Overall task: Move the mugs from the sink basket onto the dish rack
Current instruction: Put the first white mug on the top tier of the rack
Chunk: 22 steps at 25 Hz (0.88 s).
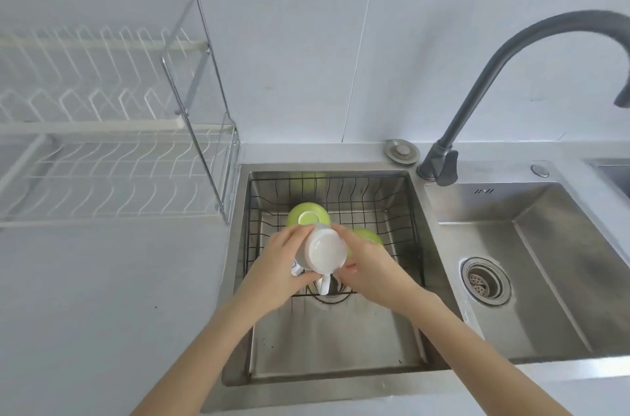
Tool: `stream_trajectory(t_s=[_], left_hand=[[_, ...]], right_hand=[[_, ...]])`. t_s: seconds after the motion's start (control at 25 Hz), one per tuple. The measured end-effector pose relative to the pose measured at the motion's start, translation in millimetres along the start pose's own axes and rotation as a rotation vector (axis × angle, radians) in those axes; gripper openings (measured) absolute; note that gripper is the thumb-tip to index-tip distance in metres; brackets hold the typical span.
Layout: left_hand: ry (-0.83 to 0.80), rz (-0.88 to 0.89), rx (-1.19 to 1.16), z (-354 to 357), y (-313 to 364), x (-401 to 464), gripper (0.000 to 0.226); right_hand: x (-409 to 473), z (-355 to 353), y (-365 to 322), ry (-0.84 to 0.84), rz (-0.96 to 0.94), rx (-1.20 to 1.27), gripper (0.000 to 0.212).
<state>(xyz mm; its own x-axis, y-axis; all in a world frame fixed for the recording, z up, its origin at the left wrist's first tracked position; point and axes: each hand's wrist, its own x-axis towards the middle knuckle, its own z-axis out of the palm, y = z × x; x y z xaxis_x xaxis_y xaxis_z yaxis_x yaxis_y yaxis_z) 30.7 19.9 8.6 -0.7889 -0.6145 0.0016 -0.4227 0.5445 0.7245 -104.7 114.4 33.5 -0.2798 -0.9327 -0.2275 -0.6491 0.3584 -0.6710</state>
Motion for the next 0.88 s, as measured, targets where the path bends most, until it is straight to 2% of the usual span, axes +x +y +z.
stream_trajectory(t_s=[0.16, 0.44, 0.72, 0.88], left_hand=[[-0.002, 0.041, -0.026, -28.9, 4.2, -20.0, 0.07], [0.018, 0.118, -0.144, -86.6, 9.1, -56.1, 0.075], [0.094, 0.184, -0.282, -138.5, 5.0, -78.8, 0.058], [0.135, 0.197, -0.301, -170.3, 2.1, -78.0, 0.059]], right_hand=[[-17.3, -9.3, -19.7, 0.009, -0.082, -0.052, 0.069], [-37.0, -13.1, -71.6, 0.093, -0.238, 0.036, 0.064], [-37.2, -5.0, -125.7, 0.181, -0.37, 0.118, 0.058], [-26.5, -5.7, -154.0, 0.185, -0.431, 0.109, 0.057]])
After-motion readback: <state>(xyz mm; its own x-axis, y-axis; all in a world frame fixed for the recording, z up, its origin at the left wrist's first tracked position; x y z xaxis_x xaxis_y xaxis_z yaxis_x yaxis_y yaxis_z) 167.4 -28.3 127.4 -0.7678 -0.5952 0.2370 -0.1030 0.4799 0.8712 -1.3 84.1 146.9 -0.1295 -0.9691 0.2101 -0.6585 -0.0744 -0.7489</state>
